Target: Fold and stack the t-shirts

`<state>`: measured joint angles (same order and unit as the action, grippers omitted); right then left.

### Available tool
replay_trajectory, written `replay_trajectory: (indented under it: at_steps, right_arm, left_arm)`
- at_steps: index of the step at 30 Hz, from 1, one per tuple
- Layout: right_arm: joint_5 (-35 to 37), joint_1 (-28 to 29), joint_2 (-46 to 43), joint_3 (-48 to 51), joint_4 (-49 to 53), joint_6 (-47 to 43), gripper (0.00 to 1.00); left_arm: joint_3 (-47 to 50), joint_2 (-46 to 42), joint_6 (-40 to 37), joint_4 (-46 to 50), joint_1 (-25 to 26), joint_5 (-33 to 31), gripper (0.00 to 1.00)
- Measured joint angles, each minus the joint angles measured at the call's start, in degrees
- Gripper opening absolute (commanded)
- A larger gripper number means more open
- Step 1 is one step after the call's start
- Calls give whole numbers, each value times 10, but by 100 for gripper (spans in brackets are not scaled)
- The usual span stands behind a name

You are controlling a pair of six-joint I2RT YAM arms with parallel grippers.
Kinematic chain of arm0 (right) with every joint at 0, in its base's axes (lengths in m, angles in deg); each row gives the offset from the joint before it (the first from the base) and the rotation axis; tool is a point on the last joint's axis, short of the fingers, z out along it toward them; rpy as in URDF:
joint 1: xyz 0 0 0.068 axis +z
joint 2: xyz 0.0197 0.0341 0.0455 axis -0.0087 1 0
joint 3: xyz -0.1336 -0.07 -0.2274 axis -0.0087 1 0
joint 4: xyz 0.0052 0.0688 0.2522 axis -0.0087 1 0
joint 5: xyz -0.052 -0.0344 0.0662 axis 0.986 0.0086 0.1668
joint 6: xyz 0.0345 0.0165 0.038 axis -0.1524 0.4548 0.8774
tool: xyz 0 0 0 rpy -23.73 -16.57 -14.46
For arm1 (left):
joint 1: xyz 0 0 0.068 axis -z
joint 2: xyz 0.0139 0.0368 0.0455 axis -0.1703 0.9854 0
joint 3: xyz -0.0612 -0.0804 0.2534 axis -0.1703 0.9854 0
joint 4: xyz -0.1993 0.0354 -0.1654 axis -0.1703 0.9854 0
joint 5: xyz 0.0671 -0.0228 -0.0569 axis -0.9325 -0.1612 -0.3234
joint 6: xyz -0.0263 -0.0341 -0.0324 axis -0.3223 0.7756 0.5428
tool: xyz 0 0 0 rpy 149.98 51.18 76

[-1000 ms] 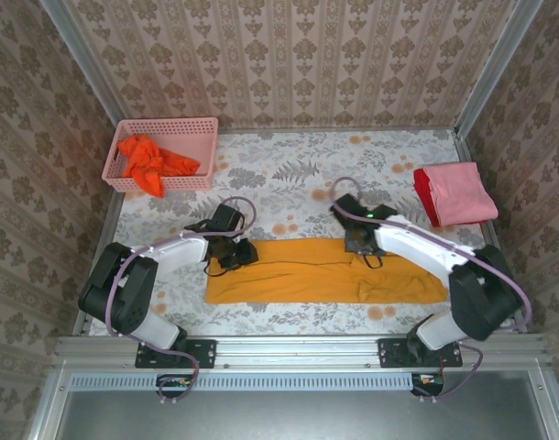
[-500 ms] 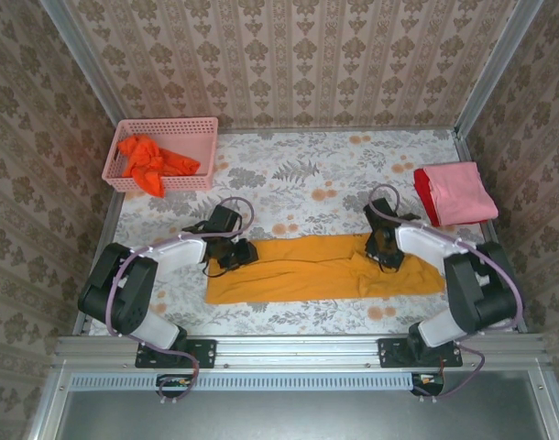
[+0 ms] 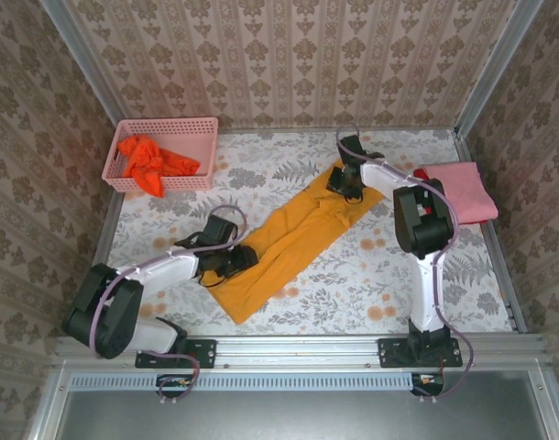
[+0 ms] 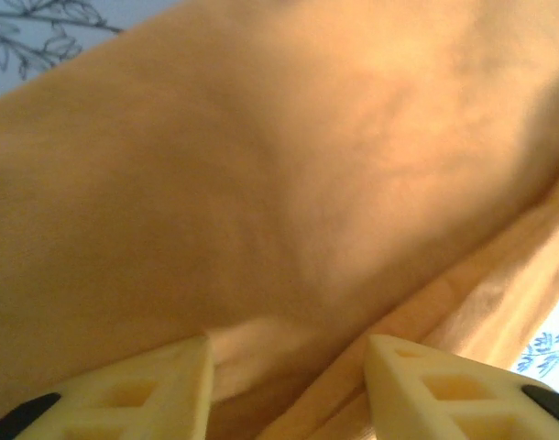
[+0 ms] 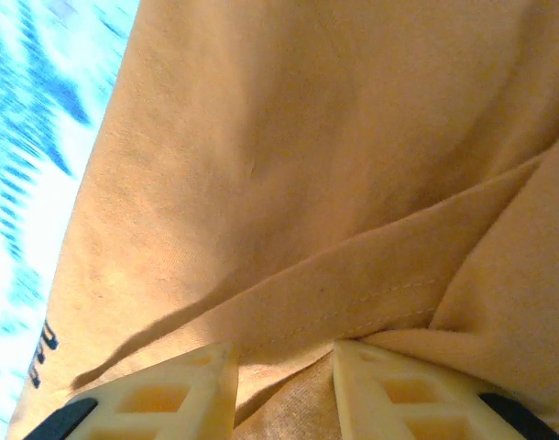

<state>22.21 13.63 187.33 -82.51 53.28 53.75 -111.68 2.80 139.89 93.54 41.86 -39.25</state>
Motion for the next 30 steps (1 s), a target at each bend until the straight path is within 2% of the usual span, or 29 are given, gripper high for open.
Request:
replay_trajectory:
  at_steps: [4,6,9,12,14,16,20,22,25,30]
  right_arm:
    - [-31,-2,76,-129,19,-10,44]
    - [-46,-2,88,-151,22,-22,48]
    - [-59,-2,71,-132,12,-44,54]
    - [-58,-1,0,-41,-21,-61,58]
    - [-54,1,-58,22,-38,-64,59]
    - [-51,4,-121,83,-65,-61,55]
    - [-49,14,-196,174,-115,-45,43]
    - [-49,21,-204,208,-132,-31,35]
    - [-49,27,-198,245,-139,-13,28]
    - [-38,21,-164,247,-135,1,22]
  left_arm:
    - [0,-68,23,28,17,-32,61]
    - [0,-95,21,35,15,-50,68]
    - [-2,-110,6,46,-8,-66,76]
    - [-2,-102,-21,60,-56,-66,76]
    - [-2,-87,-43,64,-90,-66,73]
    - [-3,-67,-68,70,-114,-64,69]
    - [-6,-28,-108,81,-120,-52,57]
    - [-6,-14,-117,85,-120,-46,48]
    - [-5,-11,-117,85,-116,-41,41]
    - [2,-15,-103,88,-83,-40,36]
